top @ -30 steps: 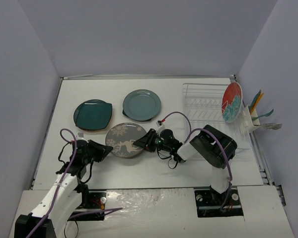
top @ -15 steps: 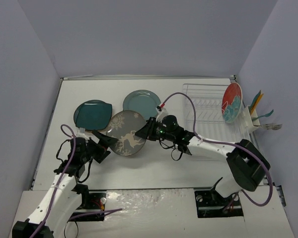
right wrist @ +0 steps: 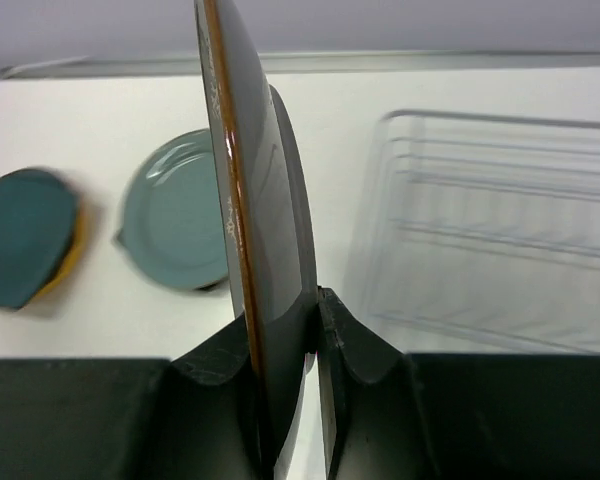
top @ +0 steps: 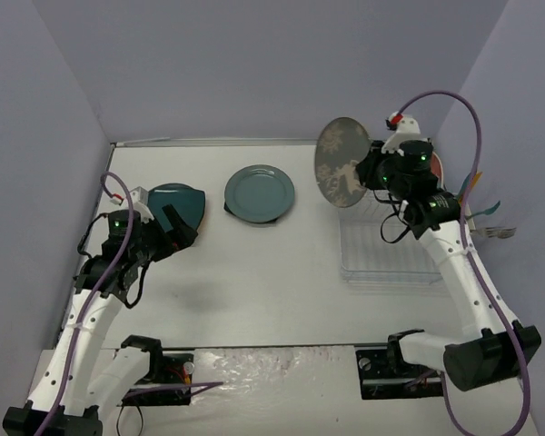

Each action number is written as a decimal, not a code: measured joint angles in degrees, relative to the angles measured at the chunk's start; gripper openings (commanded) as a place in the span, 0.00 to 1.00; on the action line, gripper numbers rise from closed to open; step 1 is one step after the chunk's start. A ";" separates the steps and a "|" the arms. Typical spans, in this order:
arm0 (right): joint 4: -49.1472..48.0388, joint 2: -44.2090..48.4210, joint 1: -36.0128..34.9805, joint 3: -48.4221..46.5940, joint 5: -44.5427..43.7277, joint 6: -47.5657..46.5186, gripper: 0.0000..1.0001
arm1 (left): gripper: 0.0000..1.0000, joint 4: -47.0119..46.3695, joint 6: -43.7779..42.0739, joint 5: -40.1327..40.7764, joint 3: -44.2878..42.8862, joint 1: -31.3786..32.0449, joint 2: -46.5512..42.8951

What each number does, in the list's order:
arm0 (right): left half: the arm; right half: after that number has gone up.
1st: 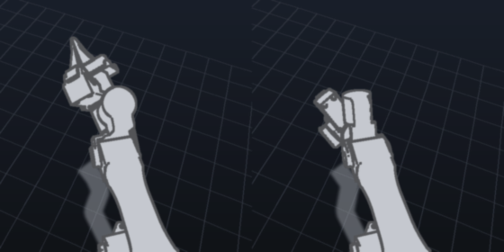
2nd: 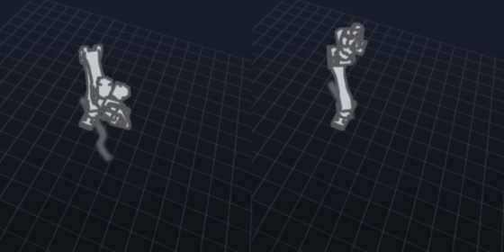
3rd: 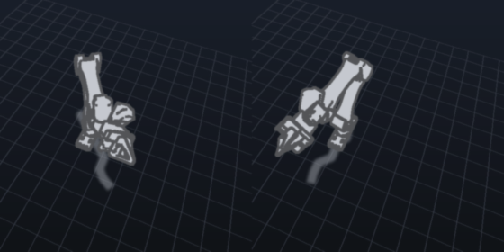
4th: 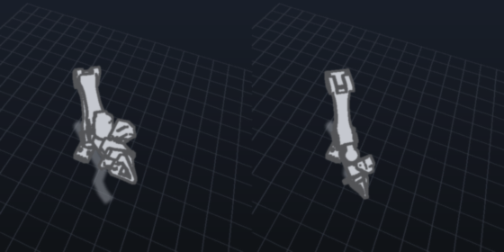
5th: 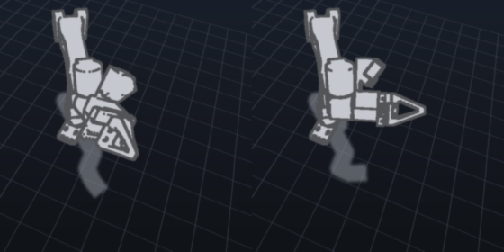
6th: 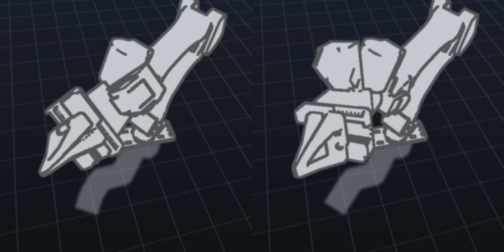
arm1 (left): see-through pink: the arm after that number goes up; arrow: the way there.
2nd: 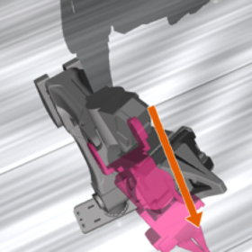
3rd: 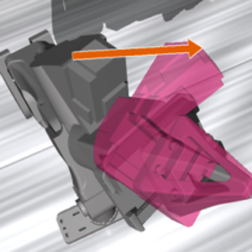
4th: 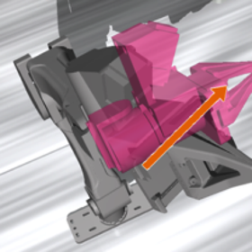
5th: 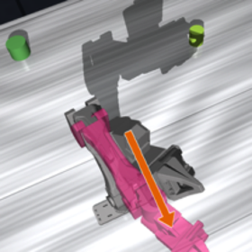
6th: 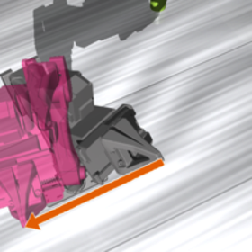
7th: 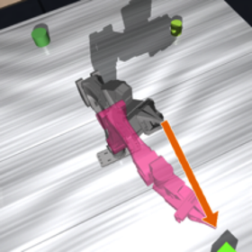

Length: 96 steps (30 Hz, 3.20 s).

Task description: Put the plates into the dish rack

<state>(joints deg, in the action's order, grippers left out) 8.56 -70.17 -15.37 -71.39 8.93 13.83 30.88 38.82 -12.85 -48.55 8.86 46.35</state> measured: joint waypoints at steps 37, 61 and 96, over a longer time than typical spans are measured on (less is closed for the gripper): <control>1.54 -12.28 24.50 -3.47 -15.00 -29.21 0.00 | 0.97 -0.36 -19.99 4.44 1.13 -0.04 15.05; -4.93 -20.61 26.71 2.11 -9.02 -22.65 0.13 | 0.97 -0.31 -19.99 5.69 1.13 -0.88 16.17; -6.70 2.13 25.41 2.38 6.53 -8.33 0.91 | 0.97 -3.98 -5.36 0.30 1.13 -1.38 15.53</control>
<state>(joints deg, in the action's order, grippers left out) 1.86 -68.04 10.04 -69.01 15.46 5.50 26.90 33.46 -12.55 -47.42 7.49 61.89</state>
